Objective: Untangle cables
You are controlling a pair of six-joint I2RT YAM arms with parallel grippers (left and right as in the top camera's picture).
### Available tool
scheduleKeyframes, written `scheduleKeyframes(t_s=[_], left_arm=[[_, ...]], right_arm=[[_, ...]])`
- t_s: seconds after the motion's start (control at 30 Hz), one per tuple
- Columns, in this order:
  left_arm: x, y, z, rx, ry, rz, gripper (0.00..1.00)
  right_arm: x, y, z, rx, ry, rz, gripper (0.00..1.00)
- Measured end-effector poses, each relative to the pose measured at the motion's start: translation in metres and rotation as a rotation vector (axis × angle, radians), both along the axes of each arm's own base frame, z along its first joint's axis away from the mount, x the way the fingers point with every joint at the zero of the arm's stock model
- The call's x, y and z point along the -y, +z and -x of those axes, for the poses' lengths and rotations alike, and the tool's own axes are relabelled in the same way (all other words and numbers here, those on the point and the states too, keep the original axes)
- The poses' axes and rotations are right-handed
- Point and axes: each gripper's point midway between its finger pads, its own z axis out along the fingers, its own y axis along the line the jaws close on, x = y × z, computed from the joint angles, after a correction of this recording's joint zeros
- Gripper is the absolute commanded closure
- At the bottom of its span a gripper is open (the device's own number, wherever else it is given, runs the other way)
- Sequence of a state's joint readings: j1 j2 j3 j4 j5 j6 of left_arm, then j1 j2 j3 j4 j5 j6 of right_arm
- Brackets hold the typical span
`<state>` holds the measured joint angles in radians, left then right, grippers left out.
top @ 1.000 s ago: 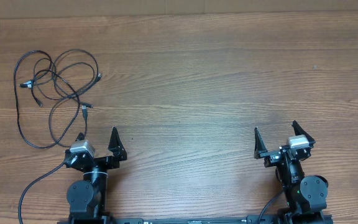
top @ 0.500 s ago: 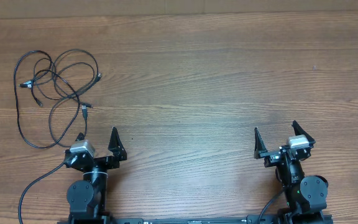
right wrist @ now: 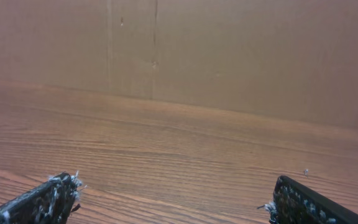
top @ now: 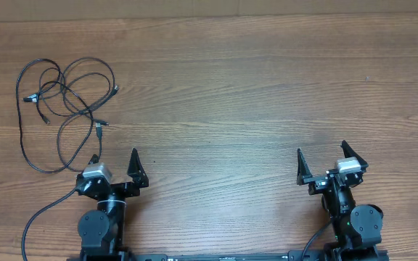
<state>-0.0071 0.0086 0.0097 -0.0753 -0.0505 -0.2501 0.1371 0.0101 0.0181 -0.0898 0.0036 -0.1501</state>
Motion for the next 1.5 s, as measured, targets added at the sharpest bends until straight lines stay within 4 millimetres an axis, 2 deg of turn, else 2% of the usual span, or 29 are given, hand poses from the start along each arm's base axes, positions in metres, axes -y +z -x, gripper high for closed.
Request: scheduleKeyframes(t_s=[0.37,1.5], left_arm=[[0.0094,-0.0006,-0.0001,-0.005,-0.066,-0.148,0.00],[0.0096,-0.0007,-0.0001,-0.005,-0.067,-0.153,0.01]], right_arm=[[0.0000,0.0000,0.0000,0.000,0.000,0.000,0.00],[0.0000,0.0000,0.0000,0.000,0.000,0.000,0.00]])
